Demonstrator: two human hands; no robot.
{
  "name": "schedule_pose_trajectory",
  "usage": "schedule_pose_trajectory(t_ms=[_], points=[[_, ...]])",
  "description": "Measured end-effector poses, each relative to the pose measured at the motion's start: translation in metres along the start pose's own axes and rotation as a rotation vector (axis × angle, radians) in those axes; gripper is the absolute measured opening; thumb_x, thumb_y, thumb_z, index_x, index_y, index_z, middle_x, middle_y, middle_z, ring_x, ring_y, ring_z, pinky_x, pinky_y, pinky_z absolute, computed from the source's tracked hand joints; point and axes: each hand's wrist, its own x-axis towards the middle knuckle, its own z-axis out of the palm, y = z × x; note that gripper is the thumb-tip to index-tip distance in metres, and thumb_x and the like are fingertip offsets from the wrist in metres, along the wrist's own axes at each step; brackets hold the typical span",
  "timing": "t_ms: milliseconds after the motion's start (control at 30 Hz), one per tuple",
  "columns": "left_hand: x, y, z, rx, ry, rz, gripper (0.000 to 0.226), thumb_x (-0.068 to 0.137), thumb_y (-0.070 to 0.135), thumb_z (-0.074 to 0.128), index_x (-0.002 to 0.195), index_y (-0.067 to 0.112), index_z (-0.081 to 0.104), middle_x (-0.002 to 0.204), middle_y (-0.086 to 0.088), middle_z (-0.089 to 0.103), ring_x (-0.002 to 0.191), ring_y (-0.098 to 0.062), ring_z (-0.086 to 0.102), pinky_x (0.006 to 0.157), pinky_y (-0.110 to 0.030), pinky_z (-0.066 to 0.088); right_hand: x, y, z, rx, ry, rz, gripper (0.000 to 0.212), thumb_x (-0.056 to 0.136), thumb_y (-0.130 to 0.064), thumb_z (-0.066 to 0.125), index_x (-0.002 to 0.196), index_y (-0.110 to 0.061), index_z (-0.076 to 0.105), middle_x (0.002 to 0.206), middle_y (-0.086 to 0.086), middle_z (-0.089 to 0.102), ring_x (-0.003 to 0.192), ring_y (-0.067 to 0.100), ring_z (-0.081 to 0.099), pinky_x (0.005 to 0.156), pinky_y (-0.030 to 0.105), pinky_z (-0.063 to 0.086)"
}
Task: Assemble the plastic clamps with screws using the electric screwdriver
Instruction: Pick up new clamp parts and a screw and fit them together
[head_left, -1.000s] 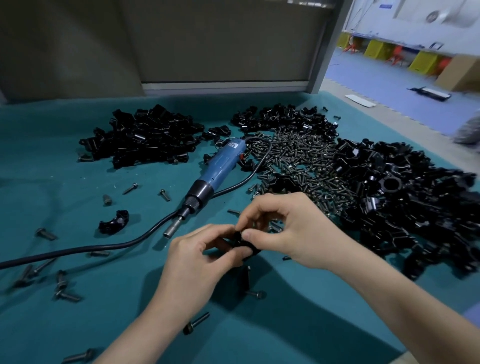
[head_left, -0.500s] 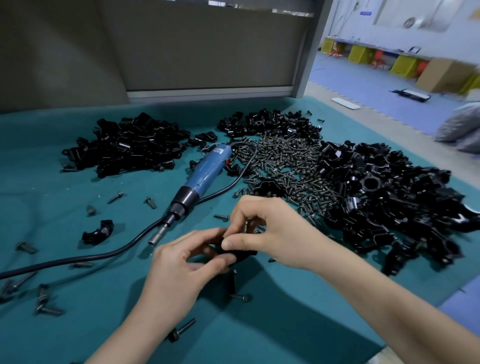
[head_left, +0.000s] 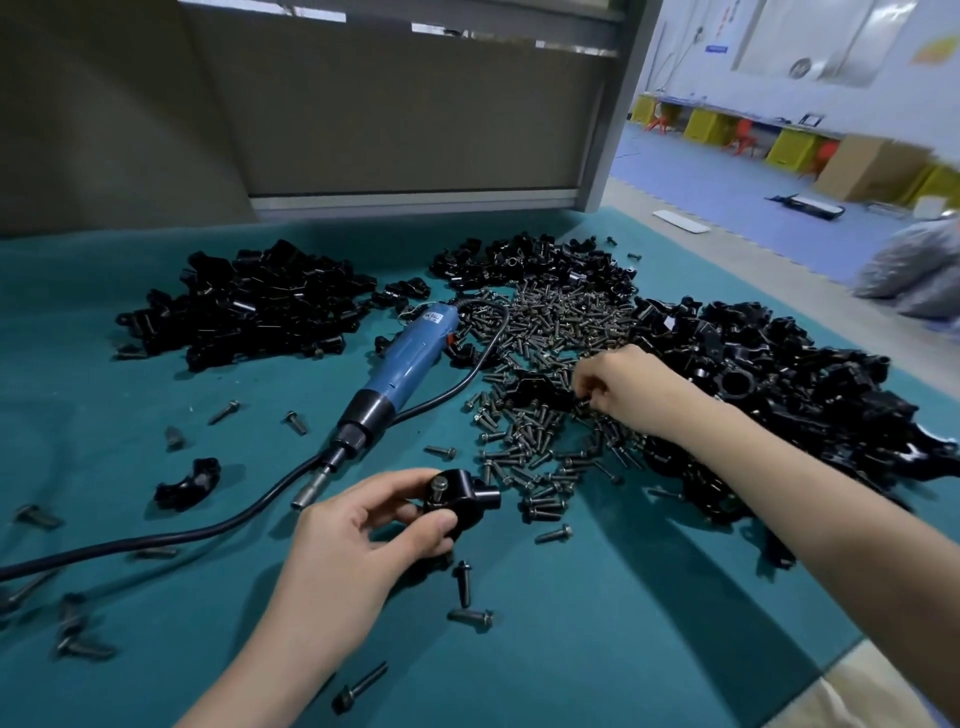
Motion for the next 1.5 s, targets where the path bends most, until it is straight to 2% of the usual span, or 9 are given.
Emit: schedule_pose_trajectory(t_ms=[233,367,433,500,633,833,1067,1233,1500], points=[[0.003,0.0,-0.001,-0.09,-0.014,-0.059,0.034,0.056,0.021,0.078,0.089,0.027,0.079,0.088,-0.019,0.07,0.075,-0.022,0.074,0.07,-0.029,0.06,-0.011,-0.005,-0.012,-0.088,-0.015,-0.049,0.037,0.097,-0.003,0.05,0.123,-0.026,0.062,0.114,0.002,0.062,0.116,0.023,0.053,0.096,0.039,0.049],[0.005,-0.002,-0.001,-0.112,-0.007,-0.07,0.032,0.056,0.019,0.077,0.088,0.025,0.079,0.078,-0.012,0.069,0.07,-0.016,0.072,0.069,-0.03,0.06,-0.048,-0.033,-0.033,0.609,0.134,-0.089,0.027,0.095,-0.014,0.058,0.097,-0.038,0.071,0.098,-0.01,0.071,0.072,0.01,0.065,0.065,0.025,0.054],[0.005,-0.002,-0.001,-0.11,-0.02,-0.081,0.033,0.056,0.019,0.078,0.088,0.023,0.078,0.078,-0.013,0.066,0.068,-0.016,0.07,0.07,-0.031,0.06,-0.067,-0.063,-0.028,0.98,0.14,-0.164,0.024,0.09,-0.009,0.062,0.094,-0.032,0.07,0.09,-0.007,0.073,0.078,0.009,0.068,0.072,0.022,0.055],[0.005,-0.001,-0.002,-0.118,-0.033,-0.082,0.034,0.055,0.02,0.078,0.088,0.022,0.078,0.08,-0.015,0.065,0.069,-0.014,0.069,0.069,-0.03,0.06,-0.078,-0.092,-0.011,1.119,0.151,-0.211,0.021,0.087,-0.003,0.066,0.094,-0.023,0.067,0.086,-0.003,0.074,0.084,0.008,0.07,0.078,0.021,0.054],[0.002,0.002,-0.002,-0.122,-0.057,-0.046,0.033,0.053,0.026,0.077,0.086,0.027,0.079,0.082,-0.007,0.071,0.074,-0.01,0.064,0.067,-0.027,0.059,-0.08,-0.113,0.017,1.174,0.255,-0.147,0.023,0.085,0.0,0.069,0.089,-0.022,0.067,0.084,0.0,0.074,0.084,0.013,0.07,0.08,0.03,0.056],[0.004,-0.001,-0.003,-0.088,-0.073,-0.04,0.034,0.056,0.03,0.078,0.09,0.029,0.078,0.089,-0.005,0.073,0.079,-0.011,0.066,0.07,-0.029,0.059,-0.082,-0.113,0.022,1.275,0.299,-0.156,0.027,0.083,0.001,0.071,0.082,-0.026,0.071,0.084,-0.001,0.075,0.082,0.014,0.072,0.074,0.023,0.056],[0.004,-0.001,-0.003,-0.104,-0.077,-0.041,0.035,0.055,0.027,0.078,0.09,0.025,0.078,0.088,-0.015,0.069,0.075,-0.01,0.063,0.068,-0.028,0.059,-0.083,-0.112,0.017,0.999,0.357,-0.245,0.032,0.082,-0.002,0.074,0.082,-0.034,0.068,0.086,-0.015,0.074,0.081,0.008,0.07,0.078,0.027,0.056],[0.003,-0.003,-0.003,-0.036,-0.082,-0.044,0.036,0.055,0.027,0.079,0.091,0.031,0.077,0.086,-0.013,0.071,0.072,-0.014,0.068,0.072,-0.03,0.059,-0.086,-0.102,0.007,1.217,0.097,-0.207,0.026,0.084,0.001,0.07,0.08,-0.024,0.077,0.093,-0.002,0.076,0.092,0.017,0.071,0.079,0.03,0.058],[0.003,-0.005,-0.002,-0.013,-0.08,-0.028,0.032,0.057,0.027,0.078,0.088,0.033,0.077,0.086,-0.003,0.072,0.076,-0.012,0.067,0.073,-0.032,0.059,-0.083,-0.1,0.01,1.532,-0.144,-0.051,0.016,0.075,0.0,0.072,0.07,-0.016,0.075,0.085,0.008,0.072,0.07,0.011,0.063,0.063,0.018,0.051]])
